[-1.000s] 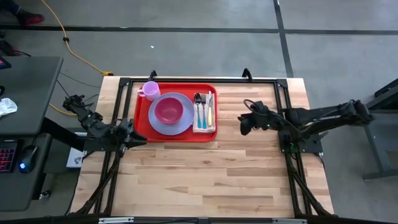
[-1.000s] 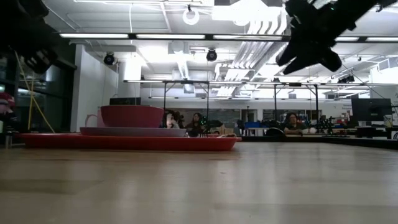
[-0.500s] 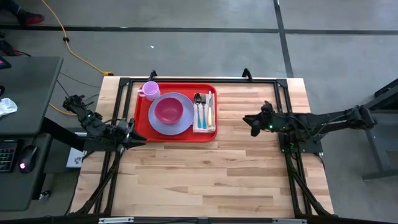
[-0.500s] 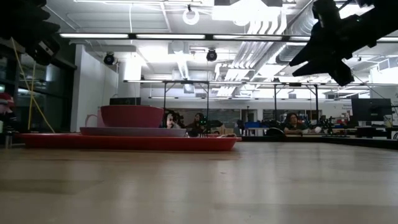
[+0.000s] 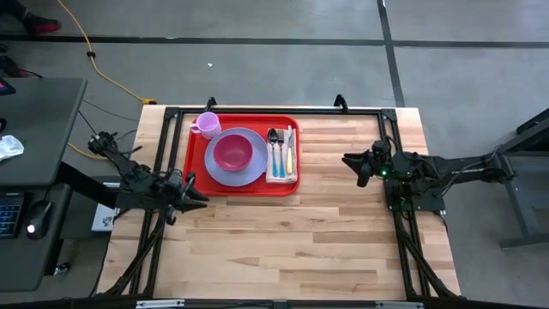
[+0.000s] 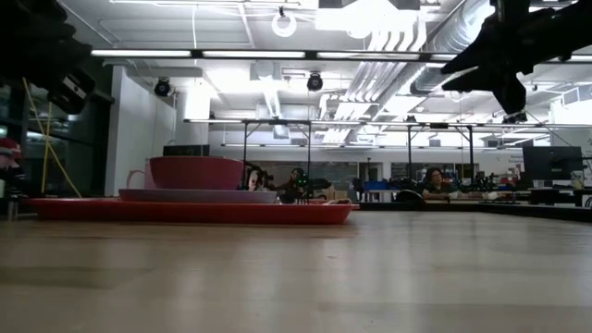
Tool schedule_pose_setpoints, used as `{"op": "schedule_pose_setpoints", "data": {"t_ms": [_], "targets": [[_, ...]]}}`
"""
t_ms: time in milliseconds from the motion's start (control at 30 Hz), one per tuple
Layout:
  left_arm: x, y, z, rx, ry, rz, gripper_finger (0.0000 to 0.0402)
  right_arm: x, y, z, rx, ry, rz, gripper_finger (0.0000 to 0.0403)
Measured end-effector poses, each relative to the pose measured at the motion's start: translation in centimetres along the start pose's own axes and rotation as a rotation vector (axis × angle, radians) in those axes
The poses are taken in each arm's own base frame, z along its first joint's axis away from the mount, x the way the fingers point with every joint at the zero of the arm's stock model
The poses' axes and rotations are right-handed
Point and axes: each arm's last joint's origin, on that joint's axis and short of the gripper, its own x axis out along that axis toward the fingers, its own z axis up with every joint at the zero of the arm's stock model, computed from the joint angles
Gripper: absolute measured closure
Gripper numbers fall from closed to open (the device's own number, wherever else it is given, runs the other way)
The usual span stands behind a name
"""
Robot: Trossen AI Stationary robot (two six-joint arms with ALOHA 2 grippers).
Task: Set up tray
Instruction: Return to Home Position
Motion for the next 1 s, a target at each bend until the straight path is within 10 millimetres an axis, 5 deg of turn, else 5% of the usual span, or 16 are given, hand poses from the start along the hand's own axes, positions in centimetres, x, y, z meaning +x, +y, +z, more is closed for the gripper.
{"op": "schedule_pose_setpoints", "data": {"t_ms": [1000], "targets": [[0.0,0.0,0.0,0.070,-0.012,-0.005,0.0273,0.2,1.8,1.5,-0.130,-0.125,0.197,0.0295]]}}
